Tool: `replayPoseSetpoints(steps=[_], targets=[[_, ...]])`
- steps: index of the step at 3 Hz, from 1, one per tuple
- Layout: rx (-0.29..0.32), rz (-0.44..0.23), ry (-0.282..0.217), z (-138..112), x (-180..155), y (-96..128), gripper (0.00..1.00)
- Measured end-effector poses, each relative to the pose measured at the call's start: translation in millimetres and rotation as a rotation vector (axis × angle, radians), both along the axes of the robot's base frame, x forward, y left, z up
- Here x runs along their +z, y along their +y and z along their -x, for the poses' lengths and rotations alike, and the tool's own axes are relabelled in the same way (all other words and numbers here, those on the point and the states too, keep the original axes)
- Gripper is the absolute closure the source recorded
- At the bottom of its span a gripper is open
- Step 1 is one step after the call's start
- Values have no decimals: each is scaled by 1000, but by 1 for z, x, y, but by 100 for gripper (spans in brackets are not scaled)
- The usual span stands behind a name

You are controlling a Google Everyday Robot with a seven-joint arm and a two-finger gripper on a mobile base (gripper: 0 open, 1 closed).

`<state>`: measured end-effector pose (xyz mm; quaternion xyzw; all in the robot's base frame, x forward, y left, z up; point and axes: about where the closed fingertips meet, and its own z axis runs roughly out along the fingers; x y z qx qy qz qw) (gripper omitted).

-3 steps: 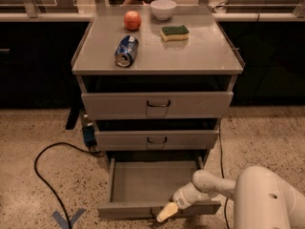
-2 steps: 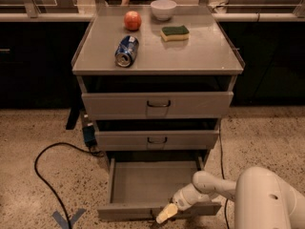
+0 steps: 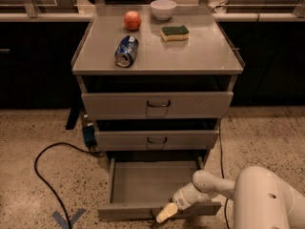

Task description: Open bottom drawer

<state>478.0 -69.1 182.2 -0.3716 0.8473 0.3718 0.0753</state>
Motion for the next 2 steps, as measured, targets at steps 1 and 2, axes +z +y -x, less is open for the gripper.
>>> replayPoseSetpoints(steps=[1, 2], targets=[[7, -5, 18, 4, 0, 2, 0], [6, -6, 19, 2, 0, 2, 0]])
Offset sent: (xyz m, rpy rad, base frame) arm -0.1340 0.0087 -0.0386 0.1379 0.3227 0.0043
